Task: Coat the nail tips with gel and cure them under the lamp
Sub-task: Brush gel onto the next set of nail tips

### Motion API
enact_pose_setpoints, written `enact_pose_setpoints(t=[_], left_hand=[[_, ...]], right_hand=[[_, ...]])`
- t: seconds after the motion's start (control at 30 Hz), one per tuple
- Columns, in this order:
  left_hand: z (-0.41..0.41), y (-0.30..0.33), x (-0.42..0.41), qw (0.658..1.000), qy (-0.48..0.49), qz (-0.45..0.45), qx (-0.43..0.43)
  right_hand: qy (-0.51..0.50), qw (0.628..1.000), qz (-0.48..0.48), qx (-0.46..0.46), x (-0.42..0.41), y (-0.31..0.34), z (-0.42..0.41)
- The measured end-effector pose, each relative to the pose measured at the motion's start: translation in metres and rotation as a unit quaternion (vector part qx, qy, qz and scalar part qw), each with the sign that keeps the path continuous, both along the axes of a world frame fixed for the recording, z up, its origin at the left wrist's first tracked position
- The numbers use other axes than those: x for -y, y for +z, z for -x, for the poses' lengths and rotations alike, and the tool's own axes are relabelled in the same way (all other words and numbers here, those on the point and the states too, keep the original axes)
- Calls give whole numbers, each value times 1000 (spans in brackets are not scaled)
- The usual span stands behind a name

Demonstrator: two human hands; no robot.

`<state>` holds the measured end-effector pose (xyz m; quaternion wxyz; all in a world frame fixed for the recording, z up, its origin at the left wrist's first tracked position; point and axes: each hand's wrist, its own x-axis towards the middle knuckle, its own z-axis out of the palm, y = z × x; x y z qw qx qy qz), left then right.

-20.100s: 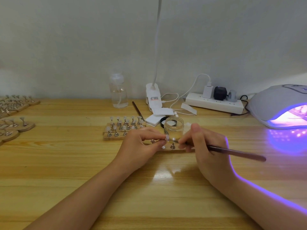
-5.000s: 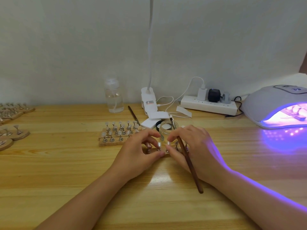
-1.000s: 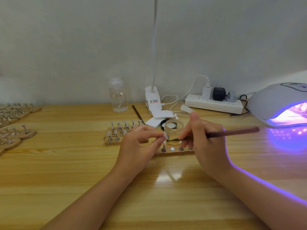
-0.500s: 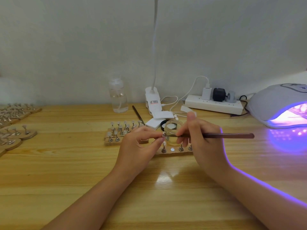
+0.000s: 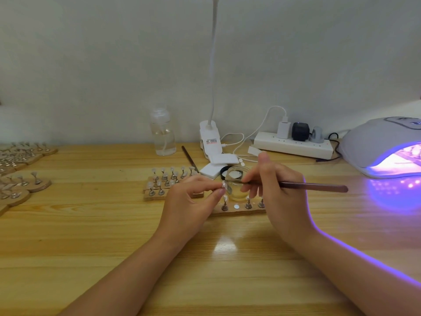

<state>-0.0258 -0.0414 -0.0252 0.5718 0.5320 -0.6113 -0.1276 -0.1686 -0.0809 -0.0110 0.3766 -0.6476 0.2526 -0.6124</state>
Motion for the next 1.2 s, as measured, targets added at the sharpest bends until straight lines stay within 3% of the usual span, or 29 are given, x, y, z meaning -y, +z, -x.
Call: enact_pose_setpoints(t=[0.87,1.1,1.2], left_hand=[[0,1,-1,1000,10,-7,13],[0,3,-3,1000,18,9,6],[0,2,-3,1000,21,12,6]], right_hand=[[12,1000,-6,-6,-4,0,-2],[-16,999,-2,45,-2,-1,1],[-13,1000,15,13,-2,-3,1]])
